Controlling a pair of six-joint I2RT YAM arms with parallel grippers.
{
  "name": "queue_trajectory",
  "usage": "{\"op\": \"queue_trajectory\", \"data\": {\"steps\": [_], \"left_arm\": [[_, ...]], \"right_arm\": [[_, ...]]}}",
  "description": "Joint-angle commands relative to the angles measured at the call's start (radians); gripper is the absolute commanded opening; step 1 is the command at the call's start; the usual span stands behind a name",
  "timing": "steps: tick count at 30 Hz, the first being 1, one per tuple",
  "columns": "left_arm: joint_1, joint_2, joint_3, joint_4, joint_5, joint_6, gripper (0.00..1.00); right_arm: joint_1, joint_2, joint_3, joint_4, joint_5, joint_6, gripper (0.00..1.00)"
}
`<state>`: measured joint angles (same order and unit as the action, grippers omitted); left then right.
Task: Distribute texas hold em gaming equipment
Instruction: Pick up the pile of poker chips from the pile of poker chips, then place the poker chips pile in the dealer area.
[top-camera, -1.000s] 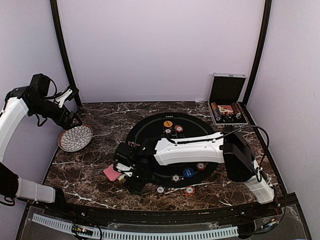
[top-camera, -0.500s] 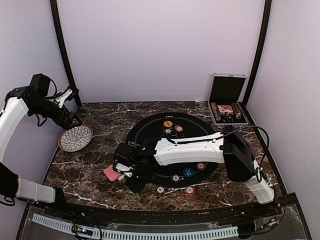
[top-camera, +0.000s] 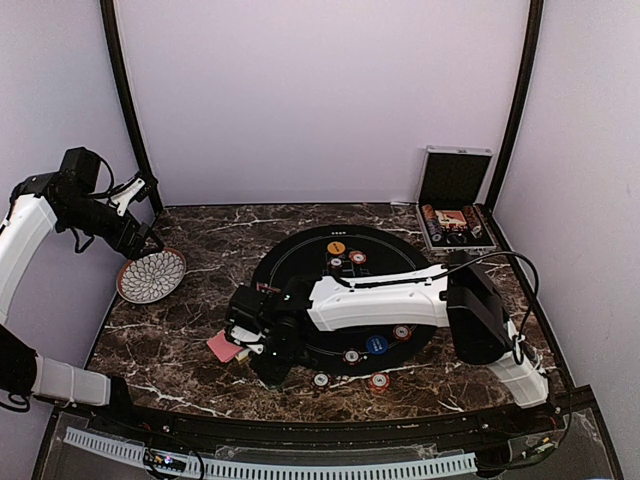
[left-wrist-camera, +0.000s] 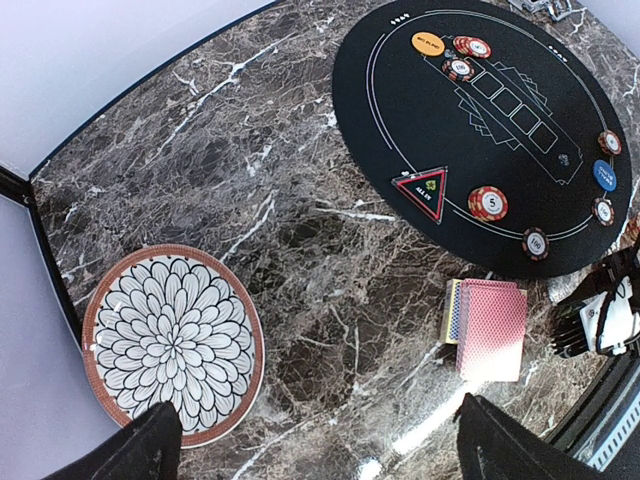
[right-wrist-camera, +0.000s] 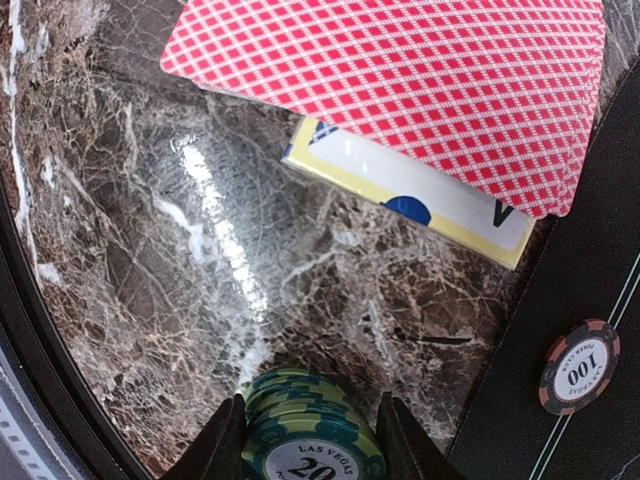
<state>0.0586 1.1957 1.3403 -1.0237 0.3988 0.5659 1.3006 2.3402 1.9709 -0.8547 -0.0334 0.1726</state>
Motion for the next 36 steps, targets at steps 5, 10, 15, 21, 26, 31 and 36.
{"op": "queue_trajectory", "data": {"steps": [5,10,15,21,26,31,36], "left_arm": [[-0.003,-0.028,0.009,-0.022,-0.001,0.014,0.99],[-0.002,-0.023,0.014,-0.022,-0.001,0.013,0.99],[-0.003,-0.025,0.014,-0.026,-0.004,0.015,0.99],[-0.002,-0.028,0.014,-0.027,-0.006,0.015,0.99],[-0.002,-0.029,0.014,-0.027,-0.003,0.015,0.99],[-0.003,-0.031,0.012,-0.026,-0.004,0.017,0.99],[-0.002,-0.034,0.008,-0.026,-0.006,0.018,0.99]], "right_arm": [[0.02,-0.051,0.04,-0.015,0.003,0.009,0.22],[0.018,-0.056,0.049,-0.023,0.011,0.016,0.15],[0.003,-0.067,0.085,-0.047,0.016,0.02,0.14],[-0.048,-0.098,0.136,-0.084,0.024,0.036,0.14],[-0.133,-0.127,0.148,-0.103,0.09,0.05,0.13],[-0.244,-0.122,0.154,-0.097,0.159,0.057,0.13],[-0.321,-0.085,0.184,-0.062,0.191,0.063,0.13]]}}
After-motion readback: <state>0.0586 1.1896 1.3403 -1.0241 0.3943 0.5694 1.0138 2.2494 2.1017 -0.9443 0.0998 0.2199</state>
